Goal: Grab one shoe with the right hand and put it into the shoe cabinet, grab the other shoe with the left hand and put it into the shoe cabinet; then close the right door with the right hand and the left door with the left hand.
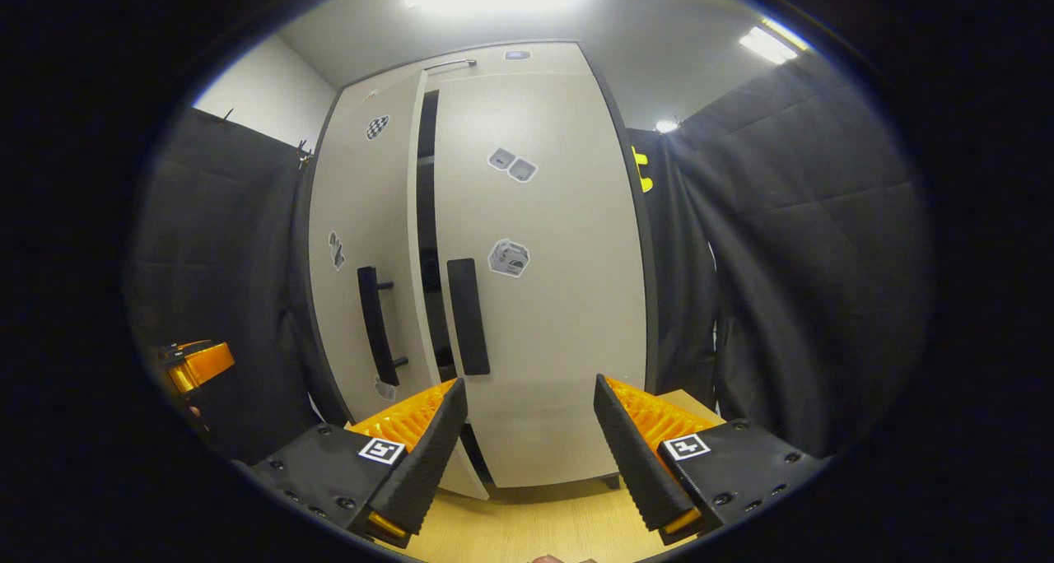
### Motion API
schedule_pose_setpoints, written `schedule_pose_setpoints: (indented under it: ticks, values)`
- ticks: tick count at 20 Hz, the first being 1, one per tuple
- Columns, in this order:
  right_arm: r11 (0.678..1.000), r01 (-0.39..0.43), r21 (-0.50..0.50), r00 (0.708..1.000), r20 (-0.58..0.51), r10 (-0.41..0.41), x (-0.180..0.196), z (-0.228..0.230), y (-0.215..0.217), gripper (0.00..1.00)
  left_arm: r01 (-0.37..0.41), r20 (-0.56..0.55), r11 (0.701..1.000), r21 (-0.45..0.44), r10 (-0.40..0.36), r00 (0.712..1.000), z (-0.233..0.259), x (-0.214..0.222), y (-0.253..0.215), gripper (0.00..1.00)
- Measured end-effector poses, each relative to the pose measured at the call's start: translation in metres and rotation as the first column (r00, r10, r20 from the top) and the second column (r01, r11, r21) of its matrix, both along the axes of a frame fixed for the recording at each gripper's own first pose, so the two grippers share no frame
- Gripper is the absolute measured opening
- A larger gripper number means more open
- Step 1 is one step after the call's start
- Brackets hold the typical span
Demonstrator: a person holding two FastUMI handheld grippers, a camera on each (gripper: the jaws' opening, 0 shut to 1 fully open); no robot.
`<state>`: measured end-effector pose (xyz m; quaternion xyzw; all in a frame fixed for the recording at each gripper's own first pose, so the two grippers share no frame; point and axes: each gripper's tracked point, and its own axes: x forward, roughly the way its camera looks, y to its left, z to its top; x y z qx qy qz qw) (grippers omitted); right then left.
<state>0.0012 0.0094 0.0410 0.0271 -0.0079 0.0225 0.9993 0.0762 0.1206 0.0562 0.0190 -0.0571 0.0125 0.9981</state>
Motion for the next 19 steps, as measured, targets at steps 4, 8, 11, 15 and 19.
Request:
schedule_pose_setpoints:
  ticks: [4, 8, 11, 15, 19]
  values:
    - [0.999, 0.050, -0.022, 0.999, 0.002, -0.050, -0.009, -0.002, -0.014, 0.98, 0.052, -0.035, 0.999, -0.015, -0.053, 0.998, -0.005, 0.000, -0.004, 0.93]
    - [0.995, 0.094, -0.024, 0.995, -0.010, -0.094, -0.014, -0.007, -0.032, 0.98, 0.103, -0.074, 0.993, -0.050, -0.106, 0.992, -0.009, 0.000, -0.007, 0.99]
    - [0.992, 0.121, -0.028, 0.993, -0.014, -0.121, -0.014, -0.009, -0.047, 0.98, 0.114, -0.083, 0.991, -0.073, -0.120, 0.989, -0.008, -0.002, -0.008, 0.99]
    - [0.992, 0.125, -0.035, 0.992, -0.024, -0.125, 0.000, -0.011, -0.065, 0.98, 0.100, -0.089, 0.982, -0.161, -0.116, 0.989, -0.003, -0.001, -0.008, 0.94]
    - [0.996, 0.089, -0.014, 0.995, -0.043, -0.089, 0.022, -0.010, -0.080, 0.92, 0.079, -0.116, 0.979, -0.187, -0.102, 0.988, 0.000, -0.001, -0.007, 0.99]
